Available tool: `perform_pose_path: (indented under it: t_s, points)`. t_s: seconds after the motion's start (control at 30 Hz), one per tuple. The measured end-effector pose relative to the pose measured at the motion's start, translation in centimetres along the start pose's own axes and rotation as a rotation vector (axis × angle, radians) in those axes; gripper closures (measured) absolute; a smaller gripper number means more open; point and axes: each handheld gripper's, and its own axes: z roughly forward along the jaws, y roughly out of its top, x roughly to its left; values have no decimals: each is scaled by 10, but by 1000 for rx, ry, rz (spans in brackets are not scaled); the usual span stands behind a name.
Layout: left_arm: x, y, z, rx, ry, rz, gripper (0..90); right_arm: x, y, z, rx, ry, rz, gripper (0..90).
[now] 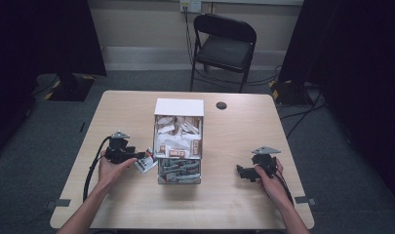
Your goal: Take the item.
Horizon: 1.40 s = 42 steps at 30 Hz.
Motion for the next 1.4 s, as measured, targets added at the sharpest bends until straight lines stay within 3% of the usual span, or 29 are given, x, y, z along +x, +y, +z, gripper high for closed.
perform_pose_path:
  t_s: [0.07,0.27,0.4,0.6,0.8,0.9,1.07,1.2,1.4]
  points:
    - [1,0,-2,-2,23,3,389,0,0,0,1,1,1,0]
    - [1,1,-12,-27,37,0,282,0,0,0,0,0,0,0]
    - [4,1,-20,-35,45,-13,269,0,0,0,2,1,1,0]
    - [4,1,-35,-41,36,15,246,0,0,0,0,0,0,0]
    - [2,-1,-51,-65,24,15,208,0,0,0,0,0,0,0]
    - [1,-2,-57,-59,47,59,182,0,0,0,0,0,0,0]
    - [3,-8,-70,-81,28,40,182,0,0,0,0,0,0,0]
    - [7,-16,-76,-57,89,-11,212,0,0,0,0,0,0,0]
    - [12,-31,-87,-32,114,-6,216,0,0,0,0,0,0,0]
